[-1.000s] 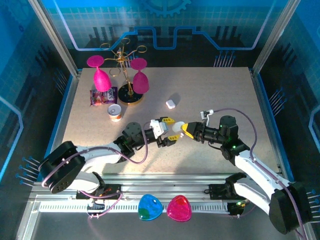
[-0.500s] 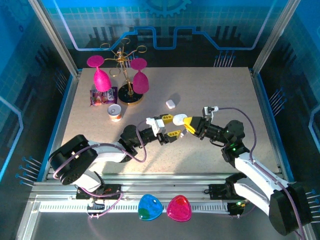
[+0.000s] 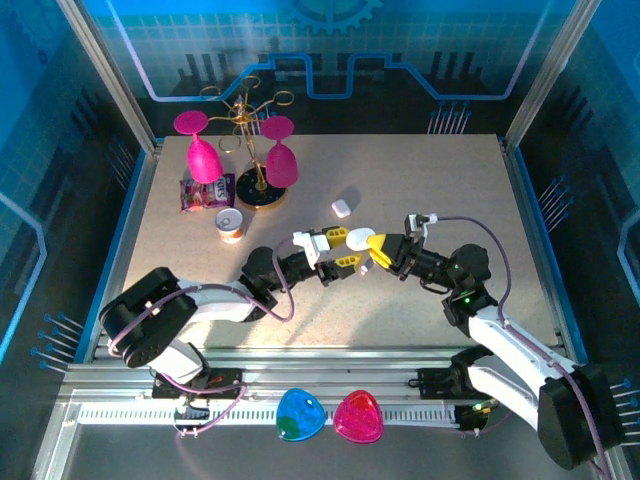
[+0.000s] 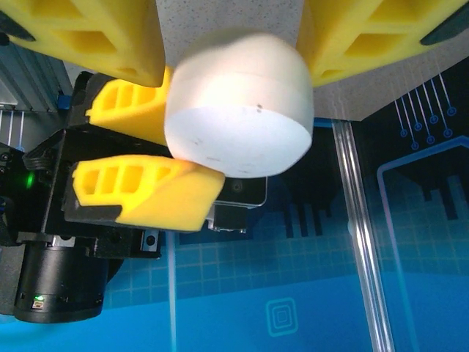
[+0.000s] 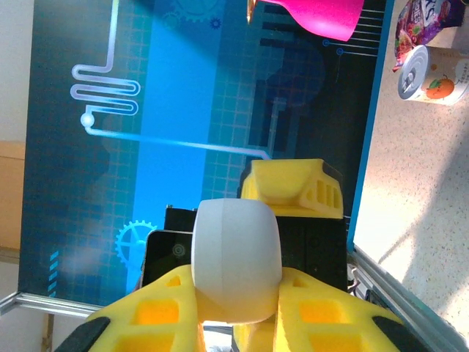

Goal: Insert the wireless bluetooth earbuds into the charging case

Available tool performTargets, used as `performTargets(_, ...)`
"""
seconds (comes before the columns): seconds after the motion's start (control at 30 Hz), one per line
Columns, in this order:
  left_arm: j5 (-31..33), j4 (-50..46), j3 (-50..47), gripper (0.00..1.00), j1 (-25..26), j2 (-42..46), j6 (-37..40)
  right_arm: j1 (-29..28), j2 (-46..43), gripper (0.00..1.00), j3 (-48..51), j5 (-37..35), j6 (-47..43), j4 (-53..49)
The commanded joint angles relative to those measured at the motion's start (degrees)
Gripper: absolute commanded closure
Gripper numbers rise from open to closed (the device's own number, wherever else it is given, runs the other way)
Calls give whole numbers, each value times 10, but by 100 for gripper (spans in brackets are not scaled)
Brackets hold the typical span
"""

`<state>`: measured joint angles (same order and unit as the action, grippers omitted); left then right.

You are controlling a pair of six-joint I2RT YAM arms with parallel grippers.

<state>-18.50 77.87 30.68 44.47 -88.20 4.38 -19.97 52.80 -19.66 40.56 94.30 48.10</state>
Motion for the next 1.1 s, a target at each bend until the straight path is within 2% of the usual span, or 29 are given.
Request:
performTargets(0.0, -15, 25, 23, 53, -2, -7, -7, -6, -1, 78, 7, -8, 4, 20)
performTargets(0.17, -24, 25, 27, 53, -2, -11, -10, -6, -1, 78, 8, -7, 4, 18)
performTargets(0.4, -35, 25, 29, 65, -1, -12, -12, -6, 1, 78, 5, -6, 9, 24)
performTargets(0.47, -39, 25, 30, 68, -1, -11, -13, -6, 0, 75, 4, -6, 7, 21)
performTargets(0.5, -39, 25, 29, 70, -2, -11, -15, -6, -1, 70, 4, -7, 5, 19)
performTargets(0.6, -35, 24, 27, 73, -2, -11, -23, -1, -9, 47, 2, -9, -14, -2)
performTargets(0.67, -31, 24, 25, 74, -7, -11, -35, 5, -23, 35, 0, -13, -42, -38)
performTargets(0.73, -34, 24, 20, 75, -15, -8, -56, 17, -45, 26, -8, -16, -95, -98)
performTargets(0.87, -65, 7, 14, 77, -43, 2, -124, 29, -89, 20, -57, -34, -267, -287)
performTargets(0.93, -94, -16, 11, 77, -61, 13, -156, 27, -103, 18, -96, -45, -379, -392)
performTargets(1.03, -113, -33, -6, 77, -77, 29, -177, 7, -108, 16, -157, -40, -563, -494)
performTargets(1.07, -125, -34, -12, 77, -84, 34, -185, -5, -108, 15, -181, -58, -628, -545)
